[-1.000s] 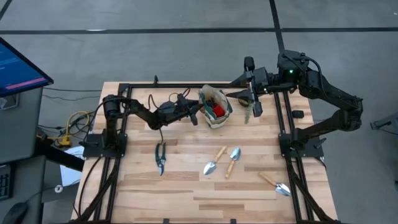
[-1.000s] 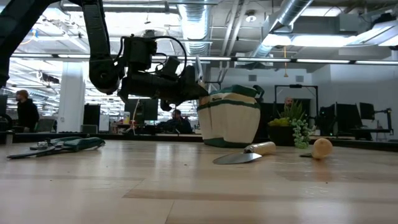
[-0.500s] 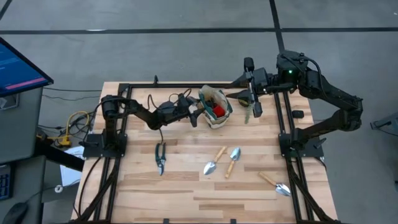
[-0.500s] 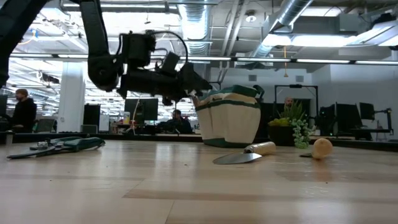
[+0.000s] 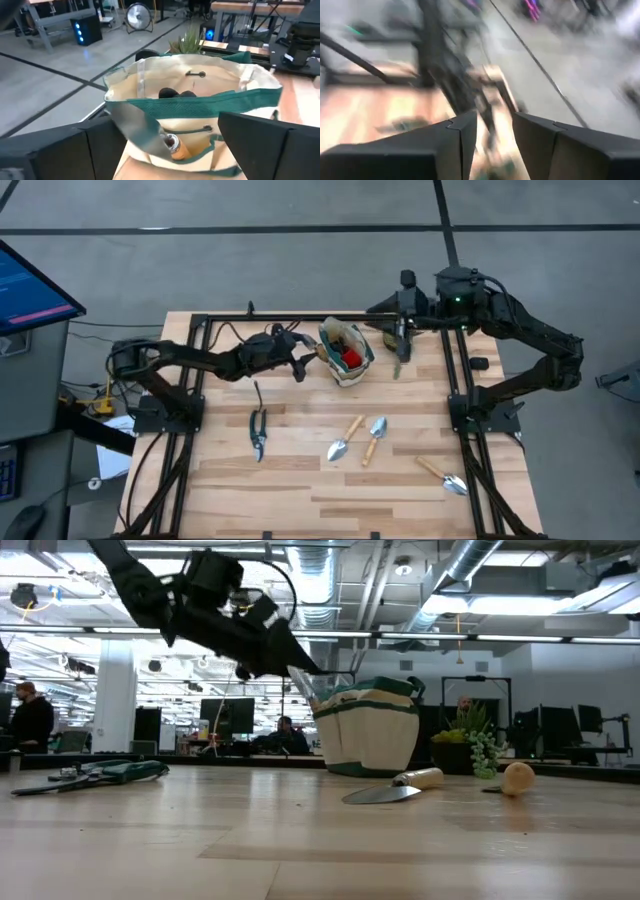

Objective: Pick & Place Garden tools in Gardening bag
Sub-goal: Put the brown trowel into the brown gardening bag

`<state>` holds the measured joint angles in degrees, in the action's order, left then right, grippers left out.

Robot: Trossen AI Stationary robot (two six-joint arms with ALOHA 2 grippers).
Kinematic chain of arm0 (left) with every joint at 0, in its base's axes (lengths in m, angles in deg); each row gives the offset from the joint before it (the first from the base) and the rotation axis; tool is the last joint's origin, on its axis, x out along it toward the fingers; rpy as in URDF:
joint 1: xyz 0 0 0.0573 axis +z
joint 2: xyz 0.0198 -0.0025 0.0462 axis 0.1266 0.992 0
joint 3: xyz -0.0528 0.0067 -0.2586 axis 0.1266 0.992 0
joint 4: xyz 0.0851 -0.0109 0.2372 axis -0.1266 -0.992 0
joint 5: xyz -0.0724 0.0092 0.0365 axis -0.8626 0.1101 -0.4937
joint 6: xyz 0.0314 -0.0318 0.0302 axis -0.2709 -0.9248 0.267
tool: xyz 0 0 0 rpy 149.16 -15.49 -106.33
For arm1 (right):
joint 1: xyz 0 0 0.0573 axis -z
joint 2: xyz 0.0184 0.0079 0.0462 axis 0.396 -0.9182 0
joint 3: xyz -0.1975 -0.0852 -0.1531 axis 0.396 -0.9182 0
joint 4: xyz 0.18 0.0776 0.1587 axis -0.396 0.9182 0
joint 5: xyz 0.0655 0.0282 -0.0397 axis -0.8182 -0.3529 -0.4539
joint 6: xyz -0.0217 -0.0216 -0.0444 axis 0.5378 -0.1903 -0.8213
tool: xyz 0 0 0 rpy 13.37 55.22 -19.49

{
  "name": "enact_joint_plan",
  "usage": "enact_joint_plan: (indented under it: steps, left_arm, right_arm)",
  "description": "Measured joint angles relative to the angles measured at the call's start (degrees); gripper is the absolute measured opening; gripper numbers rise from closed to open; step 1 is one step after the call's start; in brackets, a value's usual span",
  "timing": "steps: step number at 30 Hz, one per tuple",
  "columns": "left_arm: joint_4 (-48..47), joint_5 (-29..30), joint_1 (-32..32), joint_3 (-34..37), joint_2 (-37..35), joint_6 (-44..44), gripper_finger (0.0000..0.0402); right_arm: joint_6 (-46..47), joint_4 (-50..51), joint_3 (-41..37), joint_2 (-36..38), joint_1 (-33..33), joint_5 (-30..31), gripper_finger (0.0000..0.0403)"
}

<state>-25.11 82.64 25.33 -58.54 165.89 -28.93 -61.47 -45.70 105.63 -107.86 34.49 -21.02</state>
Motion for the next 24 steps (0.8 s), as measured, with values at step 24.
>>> enact_joint_plan:
  steps: [24]
  left_arm:
    - [-63.95, -2.54, -3.77, 0.0, -39.53, -30.13, 0.0294]
  right_arm:
    - [49.42, 29.07, -30.6, -0.02, -9.47, 3.96, 0.0189]
